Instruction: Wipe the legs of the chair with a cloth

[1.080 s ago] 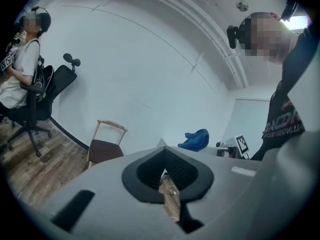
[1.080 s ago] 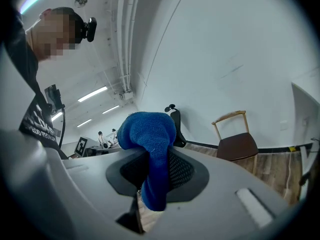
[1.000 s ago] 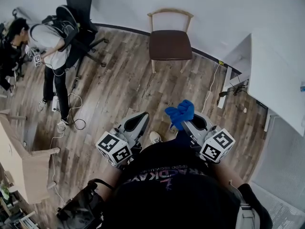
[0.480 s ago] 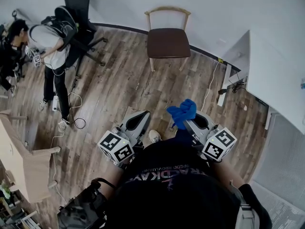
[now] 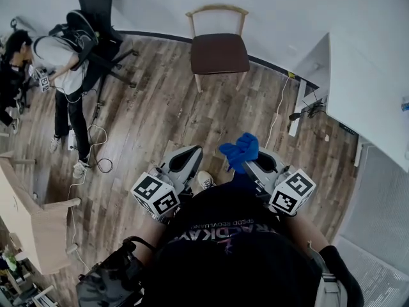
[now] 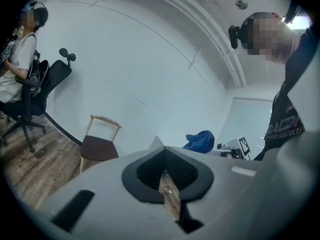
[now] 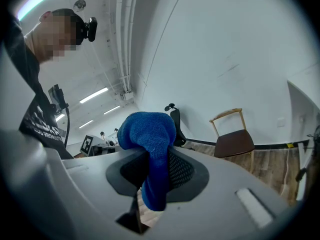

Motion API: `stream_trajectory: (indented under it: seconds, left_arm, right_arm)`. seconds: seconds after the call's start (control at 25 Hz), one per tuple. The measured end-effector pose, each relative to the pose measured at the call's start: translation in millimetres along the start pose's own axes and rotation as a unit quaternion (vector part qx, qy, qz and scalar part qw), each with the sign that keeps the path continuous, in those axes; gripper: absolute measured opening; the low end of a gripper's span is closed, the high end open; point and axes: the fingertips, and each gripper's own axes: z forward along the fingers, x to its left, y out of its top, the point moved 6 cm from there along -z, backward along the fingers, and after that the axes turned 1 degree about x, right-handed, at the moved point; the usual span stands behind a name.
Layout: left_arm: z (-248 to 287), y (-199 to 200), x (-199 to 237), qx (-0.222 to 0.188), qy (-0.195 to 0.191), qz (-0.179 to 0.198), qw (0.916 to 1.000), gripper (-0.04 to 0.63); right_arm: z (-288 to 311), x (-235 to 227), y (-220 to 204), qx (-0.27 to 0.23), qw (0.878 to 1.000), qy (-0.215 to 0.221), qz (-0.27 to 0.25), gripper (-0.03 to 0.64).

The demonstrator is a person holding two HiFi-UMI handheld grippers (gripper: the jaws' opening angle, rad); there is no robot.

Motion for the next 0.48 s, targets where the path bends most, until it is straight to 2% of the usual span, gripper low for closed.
stream_trajectory:
  seconds: [0.48]
  left_arm:
    - [6.2, -0.5, -1.5, 0.007, -0.008, 0.000, 0.9999, 0.005]
  right_arm:
    - [-2.5, -2.6, -0.2, -0.006, 1.000, -0.007, 0.003, 0.087]
